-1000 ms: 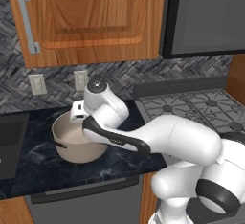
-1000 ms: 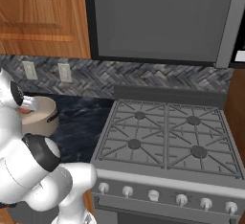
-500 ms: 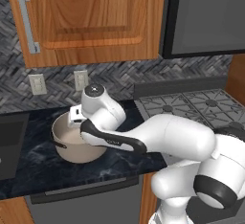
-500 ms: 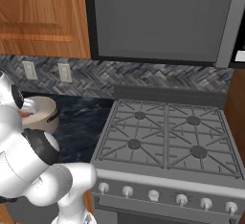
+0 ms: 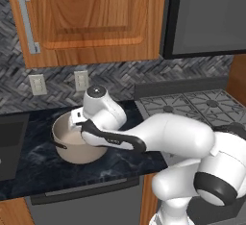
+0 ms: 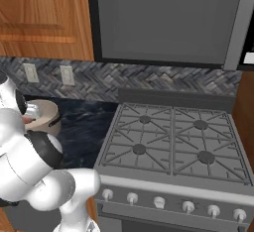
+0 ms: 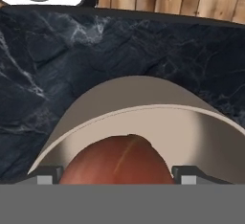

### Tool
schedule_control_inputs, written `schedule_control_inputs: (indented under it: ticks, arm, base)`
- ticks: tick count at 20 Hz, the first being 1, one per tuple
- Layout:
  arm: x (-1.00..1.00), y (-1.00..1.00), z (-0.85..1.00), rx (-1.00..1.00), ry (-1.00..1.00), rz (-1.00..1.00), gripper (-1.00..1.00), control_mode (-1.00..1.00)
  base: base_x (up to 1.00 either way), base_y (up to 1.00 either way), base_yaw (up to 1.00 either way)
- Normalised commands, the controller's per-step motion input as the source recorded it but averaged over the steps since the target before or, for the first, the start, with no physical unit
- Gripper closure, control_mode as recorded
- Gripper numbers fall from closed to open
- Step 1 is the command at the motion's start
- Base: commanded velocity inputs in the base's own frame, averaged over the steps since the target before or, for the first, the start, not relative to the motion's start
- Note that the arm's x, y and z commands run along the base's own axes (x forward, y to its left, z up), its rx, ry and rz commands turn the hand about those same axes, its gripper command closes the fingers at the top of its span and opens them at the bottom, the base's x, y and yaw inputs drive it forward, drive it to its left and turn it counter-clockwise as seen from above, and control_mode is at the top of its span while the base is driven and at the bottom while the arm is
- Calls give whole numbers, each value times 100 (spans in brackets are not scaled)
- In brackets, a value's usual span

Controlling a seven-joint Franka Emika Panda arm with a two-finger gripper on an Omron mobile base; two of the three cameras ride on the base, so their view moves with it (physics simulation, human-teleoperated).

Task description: Turn on the sink faucet. Then move the onion from the counter to the sink. Turn off the sink. Move the vegetable from the sink to the pot next to the stove. Finally move the pot to the rear left burner.

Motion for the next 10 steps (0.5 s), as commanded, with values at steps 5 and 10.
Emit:
schedule_control_inputs:
  ticks: [5, 10]
  arm:
    - [10, 0, -5, 0, 4, 7, 100, -100]
    - [10, 0, -4, 0, 5, 6, 100, -100]
  base:
    - [0, 0, 0]
    - [0, 0, 0]
